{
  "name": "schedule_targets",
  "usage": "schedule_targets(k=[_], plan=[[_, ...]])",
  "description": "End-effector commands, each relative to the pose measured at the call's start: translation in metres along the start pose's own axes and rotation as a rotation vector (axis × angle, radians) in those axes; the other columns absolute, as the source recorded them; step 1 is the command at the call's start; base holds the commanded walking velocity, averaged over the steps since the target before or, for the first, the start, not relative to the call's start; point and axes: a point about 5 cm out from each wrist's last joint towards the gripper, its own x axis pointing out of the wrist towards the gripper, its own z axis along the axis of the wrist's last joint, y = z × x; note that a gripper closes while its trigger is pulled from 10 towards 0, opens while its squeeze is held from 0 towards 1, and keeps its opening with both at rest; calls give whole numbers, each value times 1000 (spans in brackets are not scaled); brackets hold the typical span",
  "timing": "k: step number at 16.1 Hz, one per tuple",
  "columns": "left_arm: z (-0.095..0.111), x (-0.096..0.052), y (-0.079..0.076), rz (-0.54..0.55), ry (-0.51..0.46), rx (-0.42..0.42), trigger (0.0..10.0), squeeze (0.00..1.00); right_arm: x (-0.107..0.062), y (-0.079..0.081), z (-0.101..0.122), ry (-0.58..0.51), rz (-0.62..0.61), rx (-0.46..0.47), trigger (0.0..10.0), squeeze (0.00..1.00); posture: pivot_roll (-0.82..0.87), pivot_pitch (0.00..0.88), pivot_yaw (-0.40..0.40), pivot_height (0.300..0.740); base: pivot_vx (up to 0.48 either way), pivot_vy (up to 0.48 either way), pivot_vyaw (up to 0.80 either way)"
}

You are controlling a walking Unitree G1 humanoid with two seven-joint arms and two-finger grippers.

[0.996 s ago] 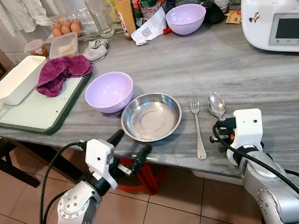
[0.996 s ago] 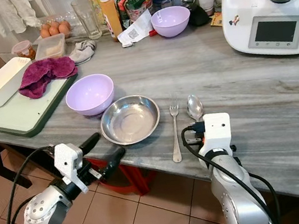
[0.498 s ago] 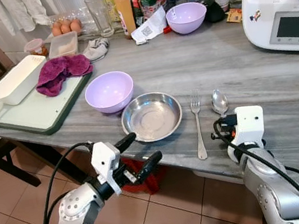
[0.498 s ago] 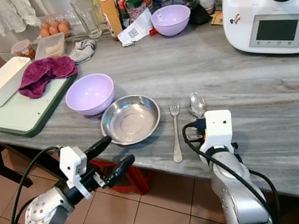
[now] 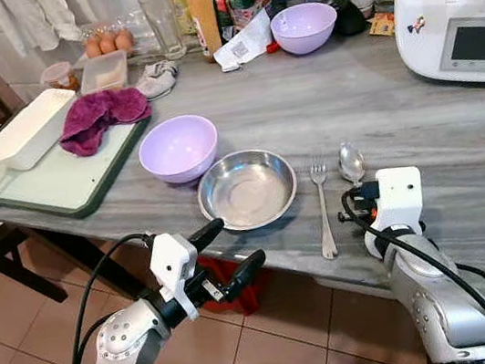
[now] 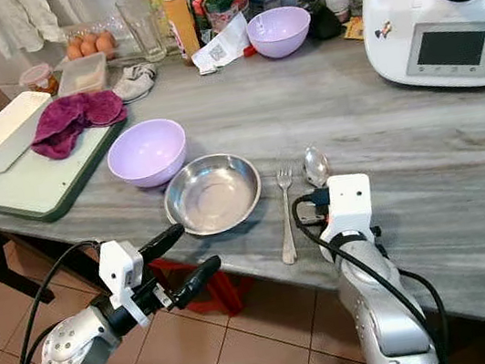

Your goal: Setting the table

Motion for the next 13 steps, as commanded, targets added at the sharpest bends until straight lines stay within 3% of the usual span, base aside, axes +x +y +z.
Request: schedule_targets(k=[1,3,5,6,13], plan=[[0,-4,1,-7,20,9,10000,0,2,4,0,2,3,13,10000,0,-216,131,116,740,0,0,0],[0,-4,0,-13,22,9,10000,0,3,6,0,1,9,31,10000,0,-215,131,116,740,0,0,0],[0,-4,0,-14,23,9,10000,0,2,6,-2,8,6,46,10000,812,-215,131,116,740,0,0,0],[0,-4,0,-14,24,8,10000,0,2,6,-3,10,3,50,10000,1000,-215,131,116,740,0,0,0],[1,-2,-1,-18,23,11,10000,0,1,3,4,-25,-10,83,10000,1000,-219,125,118,740,0,0,0]])
